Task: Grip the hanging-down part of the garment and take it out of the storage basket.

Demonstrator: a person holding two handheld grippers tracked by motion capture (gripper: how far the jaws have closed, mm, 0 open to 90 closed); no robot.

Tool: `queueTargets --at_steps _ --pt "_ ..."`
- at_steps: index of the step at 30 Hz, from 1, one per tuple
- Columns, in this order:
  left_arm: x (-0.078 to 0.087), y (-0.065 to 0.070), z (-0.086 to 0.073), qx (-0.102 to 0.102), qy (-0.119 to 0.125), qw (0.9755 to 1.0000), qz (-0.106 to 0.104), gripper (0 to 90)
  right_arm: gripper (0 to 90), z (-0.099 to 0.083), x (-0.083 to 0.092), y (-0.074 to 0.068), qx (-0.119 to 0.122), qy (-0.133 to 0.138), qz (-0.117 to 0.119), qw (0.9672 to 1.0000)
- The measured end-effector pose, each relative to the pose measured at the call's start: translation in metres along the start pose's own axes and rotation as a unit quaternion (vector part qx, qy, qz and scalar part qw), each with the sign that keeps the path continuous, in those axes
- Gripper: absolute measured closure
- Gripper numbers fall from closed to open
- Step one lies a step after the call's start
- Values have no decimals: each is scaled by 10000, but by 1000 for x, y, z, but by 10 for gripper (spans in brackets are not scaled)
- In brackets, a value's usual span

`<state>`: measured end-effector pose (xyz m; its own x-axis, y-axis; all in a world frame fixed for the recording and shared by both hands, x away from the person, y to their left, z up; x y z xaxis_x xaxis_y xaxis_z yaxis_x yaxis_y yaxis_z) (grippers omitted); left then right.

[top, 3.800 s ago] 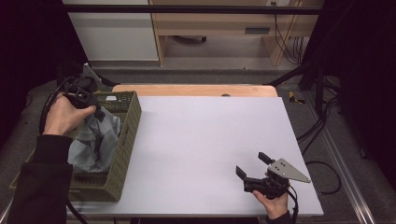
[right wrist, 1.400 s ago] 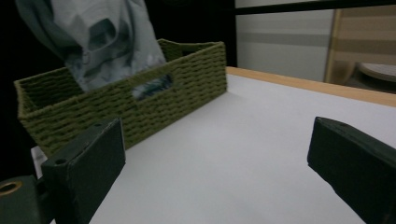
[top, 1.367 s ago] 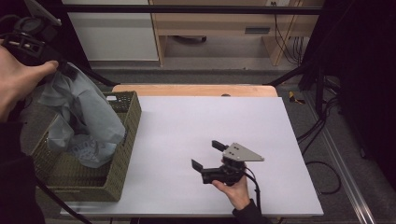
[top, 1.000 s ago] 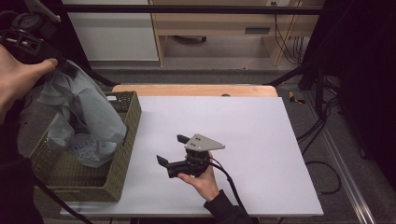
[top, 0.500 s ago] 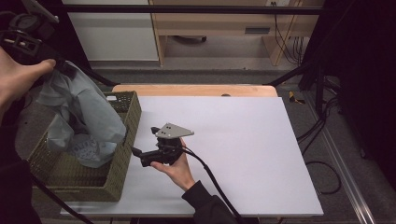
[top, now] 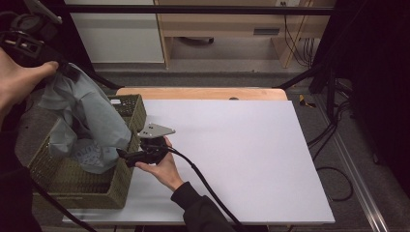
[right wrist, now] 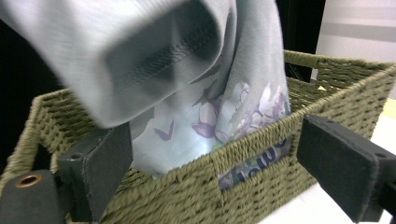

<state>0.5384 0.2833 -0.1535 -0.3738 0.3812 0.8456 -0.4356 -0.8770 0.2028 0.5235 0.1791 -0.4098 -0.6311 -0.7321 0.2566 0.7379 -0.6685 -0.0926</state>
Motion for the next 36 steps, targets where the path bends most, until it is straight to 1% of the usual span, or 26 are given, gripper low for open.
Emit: queueTargets --at_steps 1,3,6,7,9,11,13,16,19,21,22,24,25,26,27,30,32,34,36 --pt "0 0 0 0 0 10000 0 861 112 0 -4 -1 46 -12 -11 10000" --pt "1 0 0 -5 -20 10000 11 860 119 0 -10 -3 28 -39 -12 10000" --pt "1 1 0 -22 -16 10000 3 861 134 1 -22 -4 66 -80 -71 9999" --pt "0 2 0 -68 -45 10000 10 860 143 1 -26 -3 85 -111 -110 9998" --pt "-1 4 1 -61 -49 10000 2 860 158 2 -32 -3 81 -129 -157 9998" --pt "-1 5 1 -80 -44 10000 -27 860 185 2 -37 -3 77 -152 -189 9997" --pt "-2 4 1 -68 -47 10000 -14 860 208 1 -41 -2 70 -149 -226 9996" --pt "-2 4 1 -71 -41 10000 -31 861 263 -1 -47 0 72 -182 -273 9994" --pt "-3 3 0 -104 -55 9999 -16 860 346 -2 -52 3 15 -177 -363 9992" --pt "-2 4 0 -120 -54 9999 -29 860 394 -1 -55 2 43 -159 -353 9992" --pt "-2 4 0 -110 -49 9999 -32 860 425 -1 -56 2 109 -149 -376 9991" --pt "-2 3 0 -109 -40 9999 -31 860 501 0 -58 2 107 -135 -449 9988" --pt "-2 3 -1 -108 -43 9999 -37 860 552 -1 -59 2 74 -154 -496 9986" --pt "-2 2 -1 -107 -40 9999 -32 860 603 -1 -60 3 91 -160 -509 9985" --pt "-2 2 -1 -100 -45 9999 -35 860 633 -1 -61 3 94 -166 -522 9985" --pt "-3 1 -2 -94 -52 9999 -25 860 760 -2 -64 4 98 -179 -515 9985" --pt "-3 1 -2 -65 -54 10000 -35 860 828 -3 -65 3 169 -181 -478 9986" --pt "-4 0 -2 -61 -47 10000 -35 860 875 -3 -65 3 178 -223 -471 9985" --pt "-4 -1 -1 -84 -47 9999 -36 860 887 -3 -64 3 202 -237 -429 9986"
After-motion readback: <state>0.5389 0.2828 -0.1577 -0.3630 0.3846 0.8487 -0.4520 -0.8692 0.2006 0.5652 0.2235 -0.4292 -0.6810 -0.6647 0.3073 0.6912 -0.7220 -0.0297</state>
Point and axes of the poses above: each handheld gripper's, and its own axes: x roughly backward along the jaws, z roughly out of its top, y roughly to its right, the point moved 8 cm from there along -x, roughly forward along the jaws, and after that the axes turned 14 degrees about -z, right-handed, at the moved point
